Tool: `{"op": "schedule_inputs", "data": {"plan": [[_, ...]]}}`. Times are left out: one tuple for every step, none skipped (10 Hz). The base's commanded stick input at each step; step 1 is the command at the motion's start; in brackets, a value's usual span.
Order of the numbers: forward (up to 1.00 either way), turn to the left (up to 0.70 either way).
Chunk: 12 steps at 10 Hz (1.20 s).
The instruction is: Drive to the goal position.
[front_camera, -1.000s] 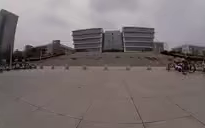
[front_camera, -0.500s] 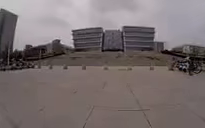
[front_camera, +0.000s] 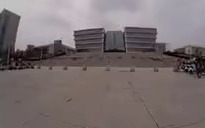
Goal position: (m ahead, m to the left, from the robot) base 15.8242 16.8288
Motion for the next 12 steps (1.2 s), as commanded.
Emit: {"op": "schedule_inputs", "data": {"plan": [[1.0, 0.0], [1.0, 0.0], [1.0, 0.0], [1.0, 0.0], [1.0, 0.0], [1.0, 0.33], [1.0, 0.13], [1.0, 0.0], [1.0, 0.0], [1.0, 0.0], [1.0, 0.0], [1.0, 0.0]]}}
